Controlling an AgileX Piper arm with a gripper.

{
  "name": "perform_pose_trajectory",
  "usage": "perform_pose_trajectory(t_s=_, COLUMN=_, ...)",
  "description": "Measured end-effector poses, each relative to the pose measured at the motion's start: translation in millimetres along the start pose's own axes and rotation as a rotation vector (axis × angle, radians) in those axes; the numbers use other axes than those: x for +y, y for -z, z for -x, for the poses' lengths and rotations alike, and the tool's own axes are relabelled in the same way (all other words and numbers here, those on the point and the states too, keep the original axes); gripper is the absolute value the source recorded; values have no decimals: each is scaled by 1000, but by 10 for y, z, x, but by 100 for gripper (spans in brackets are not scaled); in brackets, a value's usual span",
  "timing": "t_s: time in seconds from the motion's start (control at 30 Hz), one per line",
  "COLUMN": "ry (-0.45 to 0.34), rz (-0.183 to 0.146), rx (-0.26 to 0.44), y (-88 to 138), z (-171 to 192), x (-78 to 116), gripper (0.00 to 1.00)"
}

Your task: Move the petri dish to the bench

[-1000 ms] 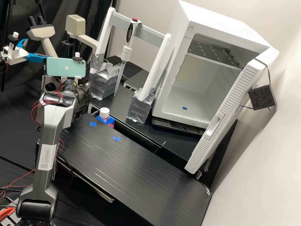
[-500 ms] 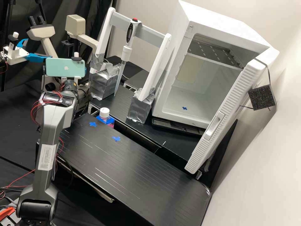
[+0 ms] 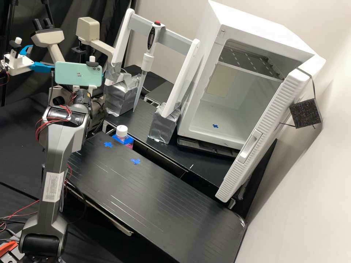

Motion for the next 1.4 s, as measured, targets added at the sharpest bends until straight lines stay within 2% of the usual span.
perform_pose_trajectory(t_s=0.3, ry=23, rz=-3, rx=-49, y=-136, z=-40, x=-85, gripper=100)
perform_pose_trajectory(t_s=0.53, ry=-3, rz=29, rx=-60, y=-141, z=-85, x=-43, gripper=100)
perform_pose_trajectory(t_s=0.63, ry=-7, rz=31, rx=-64, y=-158, z=-129, x=-53, gripper=100)
perform_pose_trajectory(t_s=1.0, ry=60, rz=23, rx=-98, y=-187, z=-214, x=-284, gripper=100)
perform_pose_trajectory(t_s=1.4, ry=55, rz=29, rx=-104, y=-145, z=-282, x=-215, gripper=100)
